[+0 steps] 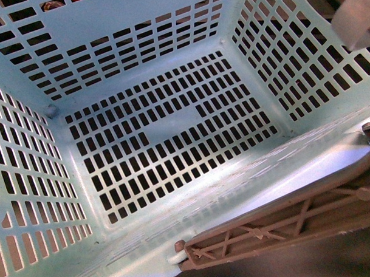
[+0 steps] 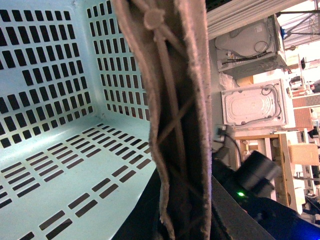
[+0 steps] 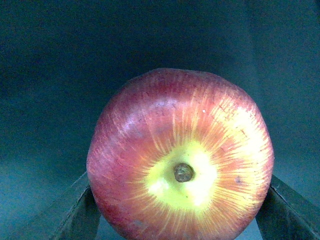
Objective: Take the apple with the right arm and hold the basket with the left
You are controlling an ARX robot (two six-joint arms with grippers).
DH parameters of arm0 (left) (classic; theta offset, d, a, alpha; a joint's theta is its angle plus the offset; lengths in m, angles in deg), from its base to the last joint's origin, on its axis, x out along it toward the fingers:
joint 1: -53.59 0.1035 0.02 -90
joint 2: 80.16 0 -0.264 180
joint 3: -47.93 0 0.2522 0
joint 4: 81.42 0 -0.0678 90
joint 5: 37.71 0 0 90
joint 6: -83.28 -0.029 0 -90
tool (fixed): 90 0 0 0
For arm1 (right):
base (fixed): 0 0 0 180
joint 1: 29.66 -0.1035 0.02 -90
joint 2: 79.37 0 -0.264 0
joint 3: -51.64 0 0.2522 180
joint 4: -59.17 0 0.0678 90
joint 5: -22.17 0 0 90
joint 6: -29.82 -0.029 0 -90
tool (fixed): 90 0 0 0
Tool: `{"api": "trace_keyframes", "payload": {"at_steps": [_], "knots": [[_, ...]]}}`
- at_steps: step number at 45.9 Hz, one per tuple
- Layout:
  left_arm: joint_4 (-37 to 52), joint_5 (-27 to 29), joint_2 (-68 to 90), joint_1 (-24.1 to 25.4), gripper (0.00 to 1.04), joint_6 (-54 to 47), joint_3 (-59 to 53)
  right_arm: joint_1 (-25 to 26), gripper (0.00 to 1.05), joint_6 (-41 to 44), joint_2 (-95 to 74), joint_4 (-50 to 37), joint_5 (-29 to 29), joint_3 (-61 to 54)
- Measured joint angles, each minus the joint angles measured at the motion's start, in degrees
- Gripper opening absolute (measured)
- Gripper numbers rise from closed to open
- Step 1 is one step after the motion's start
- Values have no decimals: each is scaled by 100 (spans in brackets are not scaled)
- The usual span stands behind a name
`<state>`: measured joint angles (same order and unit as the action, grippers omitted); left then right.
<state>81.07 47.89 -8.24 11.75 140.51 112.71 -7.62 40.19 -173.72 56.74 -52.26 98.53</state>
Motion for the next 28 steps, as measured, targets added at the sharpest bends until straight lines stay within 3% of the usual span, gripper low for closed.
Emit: {"api": "trace_keyframes", "payload": {"at_steps": [6, 14, 28], "knots": [[0, 0, 0, 0, 9, 0, 0, -76, 72, -166, 1604, 632, 592, 125], [0, 0, 0, 0, 9, 0, 0, -570, 72, -498, 2719, 756, 695, 525], [0, 0, 0, -2, 9, 0, 0, -2337, 72, -734, 2448, 376, 144, 981]]}}
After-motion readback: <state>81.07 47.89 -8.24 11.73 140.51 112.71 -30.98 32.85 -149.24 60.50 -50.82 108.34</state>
